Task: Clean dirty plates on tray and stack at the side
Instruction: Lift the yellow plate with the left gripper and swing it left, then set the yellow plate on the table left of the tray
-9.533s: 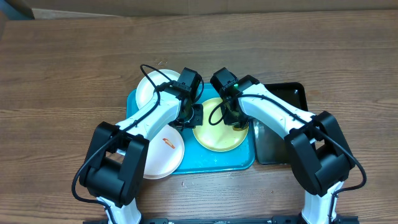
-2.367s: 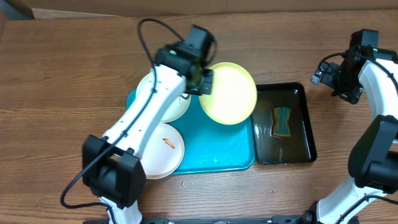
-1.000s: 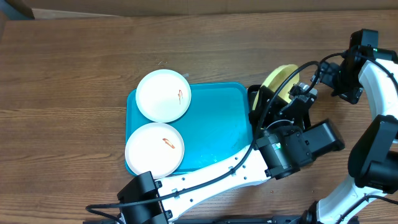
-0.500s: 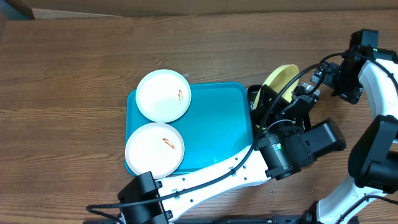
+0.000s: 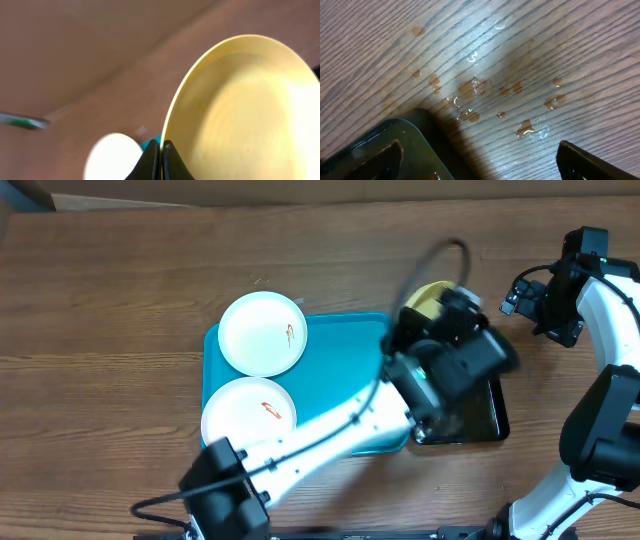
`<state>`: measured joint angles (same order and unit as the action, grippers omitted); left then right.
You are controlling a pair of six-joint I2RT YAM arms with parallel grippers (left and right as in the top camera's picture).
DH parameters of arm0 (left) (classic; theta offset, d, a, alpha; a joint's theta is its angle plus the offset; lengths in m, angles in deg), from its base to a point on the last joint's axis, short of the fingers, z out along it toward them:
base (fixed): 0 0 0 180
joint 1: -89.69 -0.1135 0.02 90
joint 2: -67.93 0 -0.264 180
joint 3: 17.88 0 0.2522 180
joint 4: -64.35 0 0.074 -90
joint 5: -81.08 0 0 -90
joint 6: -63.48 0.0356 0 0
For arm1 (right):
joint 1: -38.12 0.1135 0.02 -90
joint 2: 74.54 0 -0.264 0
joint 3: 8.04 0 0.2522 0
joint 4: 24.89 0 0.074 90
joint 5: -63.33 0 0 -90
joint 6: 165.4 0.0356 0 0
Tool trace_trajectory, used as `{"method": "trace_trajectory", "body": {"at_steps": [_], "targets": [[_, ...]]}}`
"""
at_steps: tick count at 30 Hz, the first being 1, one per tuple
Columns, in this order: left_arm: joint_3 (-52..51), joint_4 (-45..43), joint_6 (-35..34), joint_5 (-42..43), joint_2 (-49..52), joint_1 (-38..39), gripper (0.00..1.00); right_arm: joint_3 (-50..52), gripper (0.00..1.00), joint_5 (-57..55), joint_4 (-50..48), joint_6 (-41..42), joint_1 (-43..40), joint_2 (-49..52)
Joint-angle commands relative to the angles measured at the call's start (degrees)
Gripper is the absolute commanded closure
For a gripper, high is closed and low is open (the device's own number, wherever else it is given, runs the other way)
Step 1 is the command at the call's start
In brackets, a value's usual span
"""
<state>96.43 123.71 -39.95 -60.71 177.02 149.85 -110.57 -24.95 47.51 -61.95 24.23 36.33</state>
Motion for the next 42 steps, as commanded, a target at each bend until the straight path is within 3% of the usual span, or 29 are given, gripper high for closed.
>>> {"method": "trace_trajectory", "body": {"at_steps": [1,6,11,14,18,25,34,42], "targets": [[1.36,0.94,-5.99,24.94,-0.57,-9.44,0.96,-1.09,0.00,0.37,-0.09,0.07,-0.24,-0.50],[1.36,2.97,-6.97,48.61,-0.63,-25.33,0.96,-1.09,0.00,0.37,-0.11,0.07,-0.24,-0.50],[1.36,5.53,-5.09,67.10,-0.63,-44.44,0.96,-1.09,0.00,0.37,-0.11,0.07,-0.24,-0.50],[1.33,6.45,-1.79,74.03,-0.63,-55.82,0.96,-1.09,0.00,0.37,-0.11,0.07,-0.24,-0.50],[1.07,8.17,1.16,73.57,-0.63,-68.85,0.96,-1.09,0.00,0.37,-0.11,0.07,-0.24,-0.50],[-3.65,4.70,0.57,64.13,-0.63,-84.21,0.96,-1.09,0.00,0.37,-0.11,0.07,-0.24,-0.50],[-14.86,-3.89,-1.84,51.58,-0.63,-88.43,0.96,-1.09,0.00,0.35,-0.11,0.07,-0.24,-0.50],[-24.11,-12.46,-2.47,51.17,-0.63,-88.11,0.96,-1.09,0.00,0.37,-0.09,0.07,-0.24,-0.50]]}}
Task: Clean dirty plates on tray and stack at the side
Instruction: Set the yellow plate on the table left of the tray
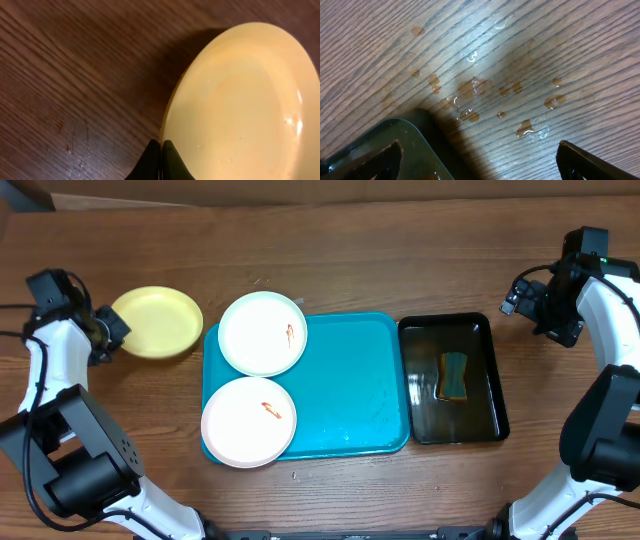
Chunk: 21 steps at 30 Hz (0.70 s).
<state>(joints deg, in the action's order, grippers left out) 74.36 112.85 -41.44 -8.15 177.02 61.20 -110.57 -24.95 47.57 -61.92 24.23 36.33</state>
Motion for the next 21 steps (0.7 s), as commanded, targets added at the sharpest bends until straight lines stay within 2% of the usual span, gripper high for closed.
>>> {"method": "trace_trajectory", "body": {"at_steps": [1,2,4,5,6,11,15,21], "targets": [[-2.38,-1.90,-1.01,-1.38,-0.63,0.55,0.95,-1.09,0.00,0.37,-0.17,0.04,-0.24,-0.50],[-2.36,-1.90,-0.98,-1.33,-0.63,0.55,0.88,-1.09,0.00,0.37,-0.17,0.04,-0.24,-0.50],[-2.14,-1.81,-0.92,-0.68,-0.63,0.55,0.62,-1.09,0.00,0.37,-0.17,0.04,-0.24,-0.50],[-1.81,-1.53,-0.85,0.46,-0.63,0.55,0.44,-1.09,0.00,0.37,-0.17,0.04,-0.24,-0.50],[-1.31,-1.01,-0.28,2.47,-0.63,0.55,0.39,-1.09,0.00,0.37,-0.17,0.04,-0.24,-0.50],[4.76,4.81,4.44,15.26,-1.90,1.49,0.35,-1.09,0.00,0.37,-0.17,0.04,-0.24,-0.50],[9.11,10.16,6.12,20.35,-4.07,5.33,0.41,-1.09,0.00,0.35,-0.17,0.04,-0.24,-0.50],[9.29,13.79,6.12,16.85,-5.27,15.80,0.41,-1.09,0.00,0.37,-0.17,0.04,-0.24,-0.50]]}}
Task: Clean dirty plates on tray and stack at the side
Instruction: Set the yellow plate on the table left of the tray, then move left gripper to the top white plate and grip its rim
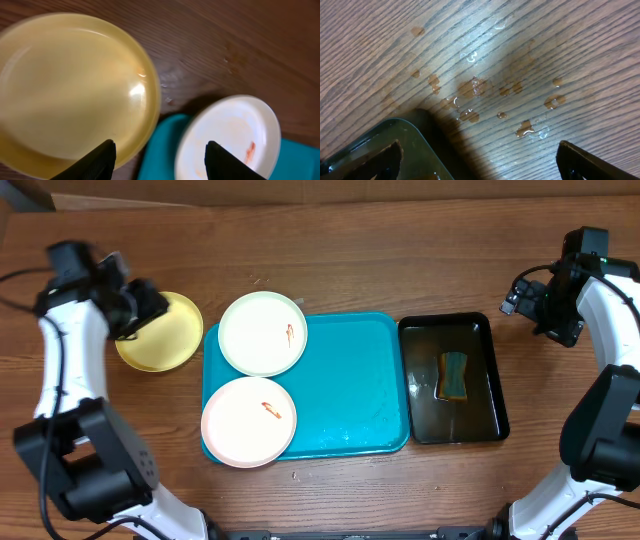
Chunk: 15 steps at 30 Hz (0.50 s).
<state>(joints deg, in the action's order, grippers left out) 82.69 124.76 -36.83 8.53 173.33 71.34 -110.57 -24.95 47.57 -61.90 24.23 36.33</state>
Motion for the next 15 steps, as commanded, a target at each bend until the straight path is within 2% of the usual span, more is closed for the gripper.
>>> {"method": "trace_trajectory", "body": {"at_steps": [1,6,11,15], "targets": [[0.94,2.73,1.46,-1.31,-1.57,7.32,0.41,-1.09,0.00,0.37,-0.17,0.02,-0.24,-0.50],[0.94,5.46,1.36,-9.97,-1.57,14.53,0.39,-1.09,0.00,0.37,-0.17,0.02,-0.24,-0.50],[0.94,6.82,1.60,-20.39,-1.55,18.67,0.32,-1.09,0.00,0.37,-0.17,0.02,-0.24,-0.50],[0.52,6.88,2.45,-22.51,-1.55,19.23,0.28,-1.09,0.00,0.37,-0.17,0.02,-0.24,-0.50]]}}
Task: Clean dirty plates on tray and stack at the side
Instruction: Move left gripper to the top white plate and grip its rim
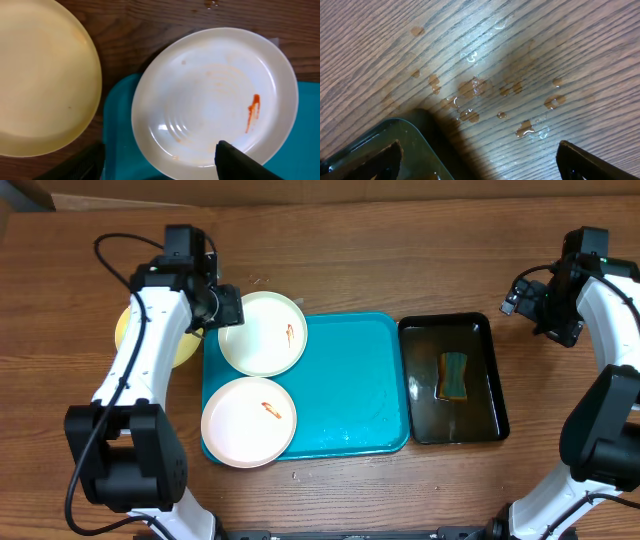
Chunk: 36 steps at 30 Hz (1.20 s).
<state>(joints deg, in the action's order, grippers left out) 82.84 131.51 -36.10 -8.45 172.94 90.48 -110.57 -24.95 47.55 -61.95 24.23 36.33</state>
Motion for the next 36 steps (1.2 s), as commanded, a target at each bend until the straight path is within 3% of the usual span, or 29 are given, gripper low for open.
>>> {"method": "trace_trajectory", "body": {"at_steps": [1,13,19,27,36], "targets": [[0.09,0.13,1.75,-5.53,-1.14,-0.02,0.29,-1.09,0.00,0.37,-0.13,0.07,-0.24,-0.50],[-2.64,-0.55,2.80,-4.68,4.35,-0.76,0.32,-1.09,0.00,0.37,-0.15,0.07,-0.24,-0.50],[-2.67,-1.22,5.42,-0.42,8.55,-0.68,0.35,-1.09,0.00,0.37,-0.15,0.07,-0.24,-0.50],[-2.67,-1.99,6.01,1.22,9.99,-0.85,0.47,-1.09,0.00,0.37,-0.15,0.07,-0.24,-0.50],[-3.32,-2.84,5.70,3.17,10.01,-0.74,0.45,-1.09,0.00,0.37,-0.15,0.07,-0.24,-0.50]]}}
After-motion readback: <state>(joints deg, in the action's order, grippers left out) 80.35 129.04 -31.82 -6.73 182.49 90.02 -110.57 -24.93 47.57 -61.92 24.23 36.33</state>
